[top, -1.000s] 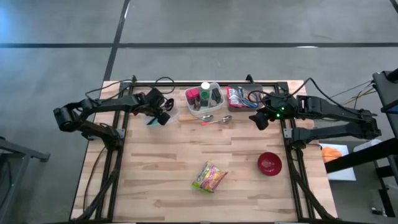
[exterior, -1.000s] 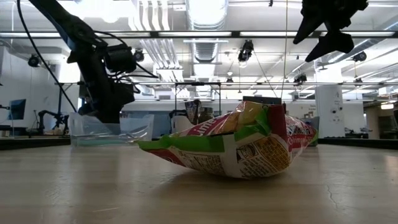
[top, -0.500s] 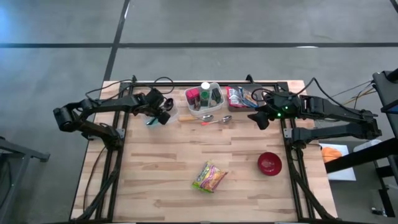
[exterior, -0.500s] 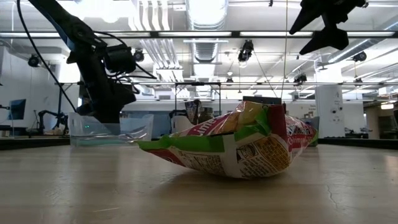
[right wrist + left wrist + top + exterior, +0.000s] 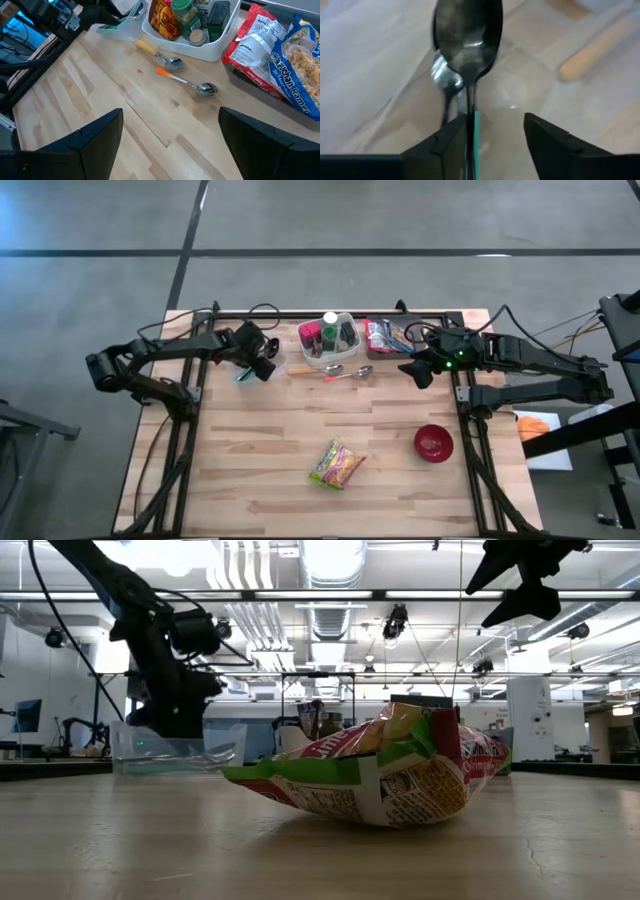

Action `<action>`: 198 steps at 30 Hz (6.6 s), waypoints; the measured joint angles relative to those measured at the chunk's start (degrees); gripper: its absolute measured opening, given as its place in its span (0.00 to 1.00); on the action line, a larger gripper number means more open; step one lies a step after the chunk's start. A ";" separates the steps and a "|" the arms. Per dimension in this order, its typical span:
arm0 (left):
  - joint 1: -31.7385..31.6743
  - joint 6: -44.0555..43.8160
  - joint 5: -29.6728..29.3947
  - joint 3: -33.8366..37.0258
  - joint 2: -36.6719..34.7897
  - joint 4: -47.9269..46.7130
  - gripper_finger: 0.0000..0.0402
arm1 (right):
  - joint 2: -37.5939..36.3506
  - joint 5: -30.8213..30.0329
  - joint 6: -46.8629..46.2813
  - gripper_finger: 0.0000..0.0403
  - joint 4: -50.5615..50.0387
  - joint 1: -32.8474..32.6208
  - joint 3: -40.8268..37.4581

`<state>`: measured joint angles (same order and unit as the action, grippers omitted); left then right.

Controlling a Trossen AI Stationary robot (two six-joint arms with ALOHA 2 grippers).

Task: Pick & Place Food Item
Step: Put the yellow spoon into the transparent bin

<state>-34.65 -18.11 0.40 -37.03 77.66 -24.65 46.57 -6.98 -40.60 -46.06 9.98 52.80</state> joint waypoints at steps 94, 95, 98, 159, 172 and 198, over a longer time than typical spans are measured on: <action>18.01 23.22 4.07 -21.30 28.62 3.67 0.23 | -0.04 3.17 0.28 0.80 -0.40 -1.51 0.02; 18.25 22.47 4.06 -21.30 28.61 3.63 0.19 | -0.04 3.17 0.28 0.80 -0.40 -1.51 0.02; 19.15 21.03 4.32 -21.37 28.34 3.67 0.06 | -0.04 3.17 0.28 0.80 -0.40 -1.51 0.02; 22.56 20.89 -0.82 -30.44 36.18 13.91 0.46 | 0.02 3.85 -4.92 0.80 -0.08 -9.38 0.04; 22.91 20.03 0.90 -30.41 36.22 13.24 0.41 | 0.02 3.99 -5.55 0.80 -0.07 -9.39 0.04; 22.95 25.41 2.88 -31.92 36.55 8.36 0.63 | 0.02 3.98 -4.46 0.80 -0.33 -9.38 0.04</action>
<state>-11.70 7.31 3.28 -68.95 114.21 -16.29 46.59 -3.01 -45.06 -46.39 0.60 52.84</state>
